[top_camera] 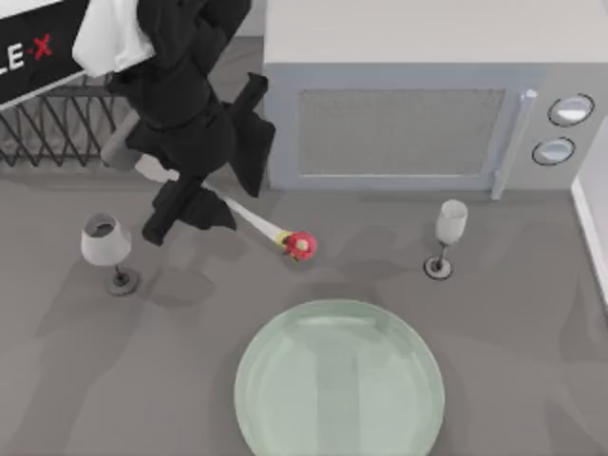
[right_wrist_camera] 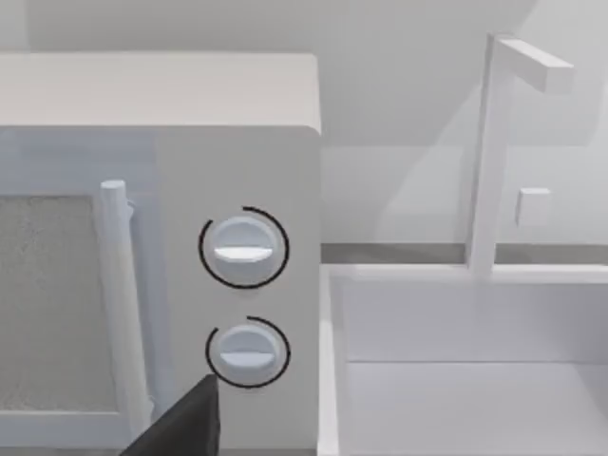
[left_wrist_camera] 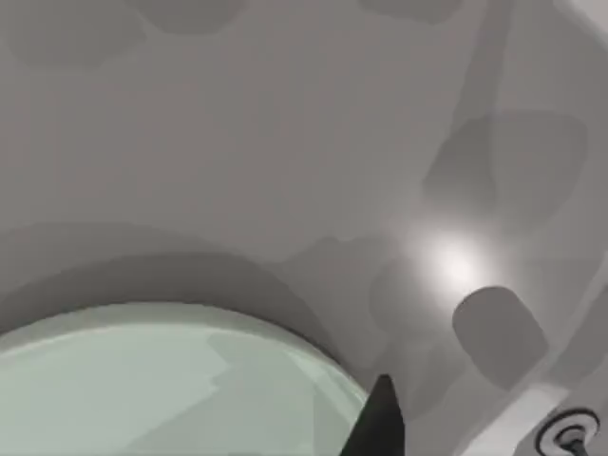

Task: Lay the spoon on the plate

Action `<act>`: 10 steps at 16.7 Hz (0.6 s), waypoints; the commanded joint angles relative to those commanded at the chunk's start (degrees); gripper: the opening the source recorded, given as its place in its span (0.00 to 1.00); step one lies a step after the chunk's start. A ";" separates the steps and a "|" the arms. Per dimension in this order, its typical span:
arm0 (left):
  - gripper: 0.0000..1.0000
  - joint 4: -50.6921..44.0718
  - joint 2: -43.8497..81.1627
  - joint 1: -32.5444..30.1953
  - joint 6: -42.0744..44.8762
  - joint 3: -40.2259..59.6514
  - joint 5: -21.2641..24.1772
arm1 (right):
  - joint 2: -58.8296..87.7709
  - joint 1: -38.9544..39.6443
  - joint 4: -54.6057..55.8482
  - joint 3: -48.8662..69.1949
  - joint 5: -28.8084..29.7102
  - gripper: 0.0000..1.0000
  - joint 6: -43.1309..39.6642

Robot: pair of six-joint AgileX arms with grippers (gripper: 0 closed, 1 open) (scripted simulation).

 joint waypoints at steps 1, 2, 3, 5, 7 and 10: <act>0.00 -0.36 0.68 -2.77 -6.73 -0.26 -0.35 | 0.00 0.00 0.00 0.00 0.00 1.00 0.00; 0.00 -0.74 1.27 -5.43 -12.98 -0.62 -0.88 | 0.00 0.00 0.00 0.00 0.00 1.00 0.00; 0.00 -1.11 1.75 -8.00 -18.73 -1.03 -1.57 | 0.00 0.00 0.00 0.00 0.00 1.00 0.00; 0.00 -1.81 2.49 -12.90 -29.06 -1.90 -3.26 | 0.00 0.00 0.00 0.00 0.00 1.00 0.00; 0.00 -2.39 2.91 -17.33 -37.50 -2.71 -5.35 | 0.00 0.00 0.00 0.00 0.00 1.00 0.00; 0.00 -3.00 3.16 -22.90 -47.35 -3.77 -8.63 | 0.00 0.00 0.00 0.00 0.00 1.00 0.00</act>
